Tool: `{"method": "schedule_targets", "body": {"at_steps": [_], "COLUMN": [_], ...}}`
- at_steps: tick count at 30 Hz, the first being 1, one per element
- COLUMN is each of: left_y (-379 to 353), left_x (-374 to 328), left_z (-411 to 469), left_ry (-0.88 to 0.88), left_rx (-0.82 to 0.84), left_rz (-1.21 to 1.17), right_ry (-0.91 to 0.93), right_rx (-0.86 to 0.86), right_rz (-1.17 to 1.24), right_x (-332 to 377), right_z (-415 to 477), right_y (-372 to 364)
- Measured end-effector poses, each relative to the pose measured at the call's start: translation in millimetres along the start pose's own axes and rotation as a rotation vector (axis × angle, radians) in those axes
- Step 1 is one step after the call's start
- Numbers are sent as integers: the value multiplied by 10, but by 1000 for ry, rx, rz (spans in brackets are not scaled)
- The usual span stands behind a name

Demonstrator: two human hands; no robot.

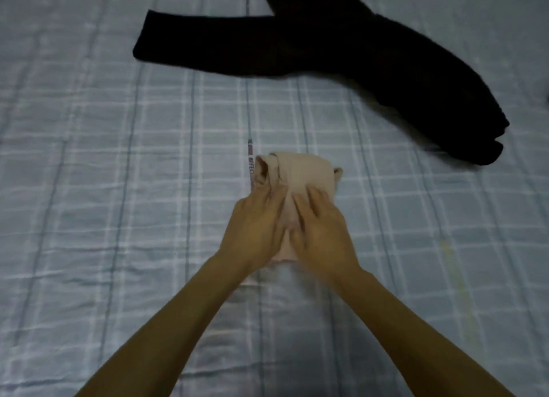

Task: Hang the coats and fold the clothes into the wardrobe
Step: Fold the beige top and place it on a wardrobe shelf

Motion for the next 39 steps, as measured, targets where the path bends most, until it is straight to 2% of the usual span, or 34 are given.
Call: {"method": "schedule_targets", "body": {"at_steps": [1,3,6,8,10,12,15,18,23,26,29,31,34,39], "left_y": [-199,-407,-319,-221,-294,-487,-712,-799,-729,-499,-532,-666,-868,-787], "left_x": [12,60,51,-82,-139,30,432,594,549,304,50,-46,-94,-2], "left_z": [-48,-167,-218,-150,-2,150,304,398,407,353,47,-140,-136,124], "left_ry": [25,66,25,-90,-182,-197,-112,-43,-19,-127,-241,-215,-107,-130], "left_rx": [47,54,-75,-113,-31,101,252,356,484,353,226,221,206,23], "left_rz": [76,155,111,93,148,244,242,172,282,285,314,290,347,291], "right_ry": [-2,0,45,94,126,182,232,195,210,290,398,427,460,504], "right_rx": [88,152,96,32,41,143,259,249,277,294,333,363,317,226], "right_rz": [-15,-23,-57,-75,-94,-112,-134,-117,-68,-59,-158,-271,-416,-451], "right_x": [-12,-12,38,42,-3,-31,-42,-73,-77,-61,-174,-307,-372,-171], "right_z": [-10,-14,49,64,99,188,392,551,560,459,182,78,154,425], "right_y": [-230,-449,-322,-204,-223,-385,-649,-729,-697,-514,-420,-403,-377,-334]}}
Point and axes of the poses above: each hand's wrist, its own z-axis towards the middle knuckle, its own y-axis out of the back of the hand, x = y × z, the point moved 10 cm from there along z, towards the middle knuckle, and after that the axes turned 3 degrees about x, right-handed, at the moved point
